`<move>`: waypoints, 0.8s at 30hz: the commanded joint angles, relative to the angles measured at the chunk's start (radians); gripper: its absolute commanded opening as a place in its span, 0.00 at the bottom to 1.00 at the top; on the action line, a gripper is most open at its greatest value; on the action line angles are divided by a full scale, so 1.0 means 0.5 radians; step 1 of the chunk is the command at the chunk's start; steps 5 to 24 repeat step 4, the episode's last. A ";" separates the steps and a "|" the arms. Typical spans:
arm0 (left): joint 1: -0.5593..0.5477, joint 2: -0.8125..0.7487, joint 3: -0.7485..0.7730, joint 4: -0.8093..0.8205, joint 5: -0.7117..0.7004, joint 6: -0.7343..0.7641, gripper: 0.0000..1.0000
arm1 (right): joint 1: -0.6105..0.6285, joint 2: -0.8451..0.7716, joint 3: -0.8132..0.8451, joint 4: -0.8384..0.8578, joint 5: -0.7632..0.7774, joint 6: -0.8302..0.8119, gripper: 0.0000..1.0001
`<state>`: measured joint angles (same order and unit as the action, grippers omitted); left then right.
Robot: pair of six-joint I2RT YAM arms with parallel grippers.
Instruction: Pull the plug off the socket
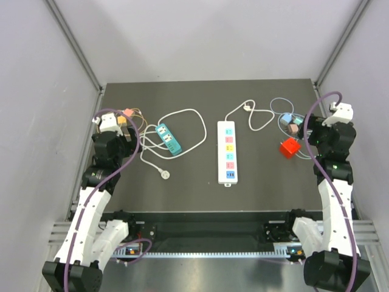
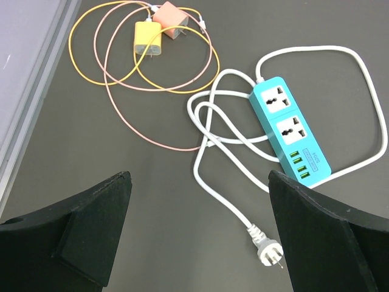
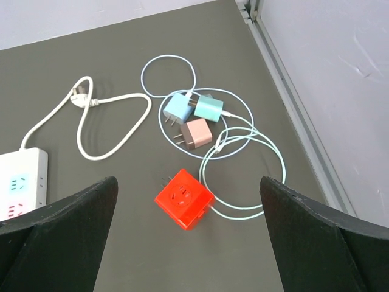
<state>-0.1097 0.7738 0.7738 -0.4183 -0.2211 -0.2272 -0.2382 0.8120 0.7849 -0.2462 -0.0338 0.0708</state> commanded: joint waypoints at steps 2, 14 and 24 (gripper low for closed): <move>0.011 -0.032 -0.020 0.103 0.028 0.040 0.99 | -0.008 0.002 -0.014 0.097 0.043 -0.013 1.00; 0.011 -0.032 -0.023 0.106 0.028 0.040 0.99 | -0.011 0.005 -0.002 0.088 0.037 -0.074 1.00; 0.011 -0.032 -0.023 0.106 0.028 0.040 0.99 | -0.011 0.005 -0.002 0.088 0.037 -0.074 1.00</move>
